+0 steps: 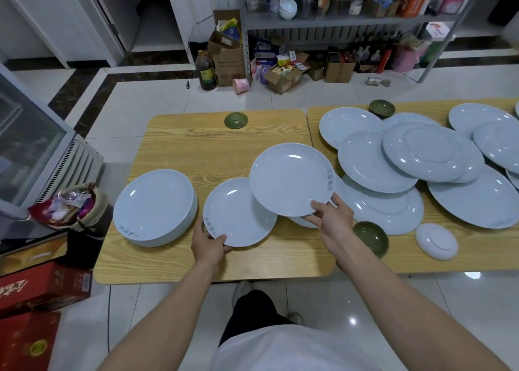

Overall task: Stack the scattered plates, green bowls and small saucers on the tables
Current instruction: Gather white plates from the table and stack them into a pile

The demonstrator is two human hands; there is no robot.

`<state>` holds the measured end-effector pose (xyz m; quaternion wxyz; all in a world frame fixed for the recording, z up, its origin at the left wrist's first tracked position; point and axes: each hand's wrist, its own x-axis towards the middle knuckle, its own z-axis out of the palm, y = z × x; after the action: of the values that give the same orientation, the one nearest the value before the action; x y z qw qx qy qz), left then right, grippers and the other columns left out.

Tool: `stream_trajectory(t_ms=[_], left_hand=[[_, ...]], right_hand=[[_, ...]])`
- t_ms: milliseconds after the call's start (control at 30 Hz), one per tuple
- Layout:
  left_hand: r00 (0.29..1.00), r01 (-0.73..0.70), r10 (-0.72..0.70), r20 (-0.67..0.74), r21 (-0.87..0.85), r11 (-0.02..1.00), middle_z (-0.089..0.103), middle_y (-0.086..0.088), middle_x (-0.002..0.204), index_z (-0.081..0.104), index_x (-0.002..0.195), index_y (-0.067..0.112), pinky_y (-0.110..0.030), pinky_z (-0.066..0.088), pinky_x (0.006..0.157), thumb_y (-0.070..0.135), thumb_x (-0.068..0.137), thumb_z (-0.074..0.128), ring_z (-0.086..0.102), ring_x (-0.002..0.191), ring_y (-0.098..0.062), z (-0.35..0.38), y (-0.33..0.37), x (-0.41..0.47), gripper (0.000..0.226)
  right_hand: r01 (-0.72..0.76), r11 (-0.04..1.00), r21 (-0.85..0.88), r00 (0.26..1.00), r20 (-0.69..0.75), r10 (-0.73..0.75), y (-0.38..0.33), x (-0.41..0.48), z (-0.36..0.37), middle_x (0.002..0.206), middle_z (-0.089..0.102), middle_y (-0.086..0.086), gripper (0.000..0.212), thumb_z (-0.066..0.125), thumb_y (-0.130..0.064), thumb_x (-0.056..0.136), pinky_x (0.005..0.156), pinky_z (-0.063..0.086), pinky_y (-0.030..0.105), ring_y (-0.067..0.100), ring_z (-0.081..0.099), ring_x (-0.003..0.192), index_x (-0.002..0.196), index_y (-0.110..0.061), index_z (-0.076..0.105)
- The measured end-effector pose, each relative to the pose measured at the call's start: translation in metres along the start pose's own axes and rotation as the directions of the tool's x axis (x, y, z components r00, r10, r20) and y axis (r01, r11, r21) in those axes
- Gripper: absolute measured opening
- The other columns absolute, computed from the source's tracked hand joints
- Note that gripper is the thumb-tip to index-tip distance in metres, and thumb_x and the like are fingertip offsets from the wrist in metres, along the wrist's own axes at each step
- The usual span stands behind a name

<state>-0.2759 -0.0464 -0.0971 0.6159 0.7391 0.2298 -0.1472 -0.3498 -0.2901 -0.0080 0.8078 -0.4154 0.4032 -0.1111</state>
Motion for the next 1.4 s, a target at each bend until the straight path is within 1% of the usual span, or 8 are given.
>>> stream_trajectory(t_ms=[167,433,567,700,900,1067,1167,1400], left_hand=[[1.0,0.026,-0.026,0.001,-0.193,0.981,0.059,-0.005,0.121,0.043,0.145,0.025,-0.031,0.061,0.057,-0.019,0.084,0.059,0.06,0.105,-0.025,0.001,0.008,-0.005,0.077],[0.998,-0.056,0.055,-0.014,-0.267,0.962,0.061,-0.005,0.119,0.044,0.146,0.027,-0.041,0.062,0.066,-0.017,0.084,0.062,0.063,0.107,-0.027,-0.003,0.032,-0.017,0.078],[0.996,-0.092,0.086,-0.033,-0.341,0.936,0.06,-0.005,0.125,0.041,0.148,0.024,-0.033,0.061,0.063,-0.015,0.084,0.062,0.064,0.108,-0.026,-0.01,0.044,-0.028,0.078],[0.993,-0.116,0.092,-0.077,-0.406,0.906,0.061,-0.002,0.116,0.037,0.15,0.023,-0.03,0.061,0.064,-0.015,0.084,0.063,0.063,0.109,-0.026,-0.019,0.059,-0.041,0.08],[0.984,-0.163,0.107,-0.145,-0.461,0.872,0.059,-0.008,0.121,0.039,0.148,0.024,-0.032,0.061,0.066,-0.014,0.083,0.066,0.065,0.106,-0.026,-0.039,0.072,-0.051,0.08],[0.979,-0.178,0.103,-0.176,-0.496,0.85,0.058,-0.007,0.119,0.04,0.148,0.024,-0.037,0.062,0.07,-0.014,0.083,0.066,0.066,0.104,-0.027,-0.064,0.075,-0.045,0.08],[0.981,-0.164,0.083,-0.175,-0.516,0.841,0.057,-0.009,0.122,0.04,0.148,0.026,-0.043,0.061,0.074,-0.014,0.083,0.066,0.065,0.106,-0.03,-0.083,0.077,-0.035,0.081],[0.983,-0.124,0.033,-0.18,-0.519,0.846,0.057,-0.011,0.128,0.036,0.15,0.023,-0.036,0.062,0.066,-0.015,0.084,0.064,0.061,0.111,-0.029,-0.126,0.079,0.002,0.081]], right_hand=[[-0.001,0.999,0.032,1.0,0.019,0.0,-0.005,-0.002,0.002,0.121,0.066,0.005,0.059,0.058,0.014,0.089,0.069,0.061,0.04,0.029,0.068,0.103,0.141,-0.013,0.052],[0.015,0.999,0.042,0.997,0.076,-0.018,-0.018,-0.007,0.007,0.125,0.066,0.008,0.058,0.058,0.013,0.089,0.066,0.06,0.039,0.03,0.069,0.1,0.141,-0.011,0.052],[0.015,0.998,0.053,0.991,0.129,-0.022,-0.024,-0.012,0.01,0.119,0.068,0.006,0.054,0.057,0.013,0.09,0.067,0.06,0.037,0.028,0.07,0.097,0.137,-0.012,0.055],[0.007,0.999,0.043,0.983,0.184,-0.015,-0.027,-0.019,0.018,0.115,0.07,0.005,0.051,0.058,0.013,0.089,0.075,0.061,0.044,0.029,0.07,0.099,0.134,-0.01,0.058],[0.038,0.999,0.005,0.963,0.266,-0.038,-0.027,-0.03,0.044,0.11,0.072,0.003,0.053,0.061,0.011,0.088,0.09,0.056,0.053,0.029,0.07,0.101,0.136,-0.011,0.057],[0.037,0.999,0.005,0.949,0.314,-0.037,-0.019,-0.039,0.07,0.111,0.073,0.007,0.055,0.063,0.01,0.088,0.072,0.06,0.038,0.026,0.072,0.096,0.138,-0.011,0.055],[0.045,0.999,-0.008,0.949,0.313,-0.04,-0.012,-0.043,0.087,0.114,0.072,0.011,0.057,0.063,0.01,0.088,0.069,0.06,0.036,0.027,0.072,0.096,0.14,-0.009,0.053],[0.033,0.999,-0.023,0.955,0.296,-0.025,0.011,-0.055,0.122,0.117,0.071,0.013,0.058,0.061,0.01,0.089,0.066,0.06,0.035,0.026,0.073,0.095,0.143,-0.007,0.049]])
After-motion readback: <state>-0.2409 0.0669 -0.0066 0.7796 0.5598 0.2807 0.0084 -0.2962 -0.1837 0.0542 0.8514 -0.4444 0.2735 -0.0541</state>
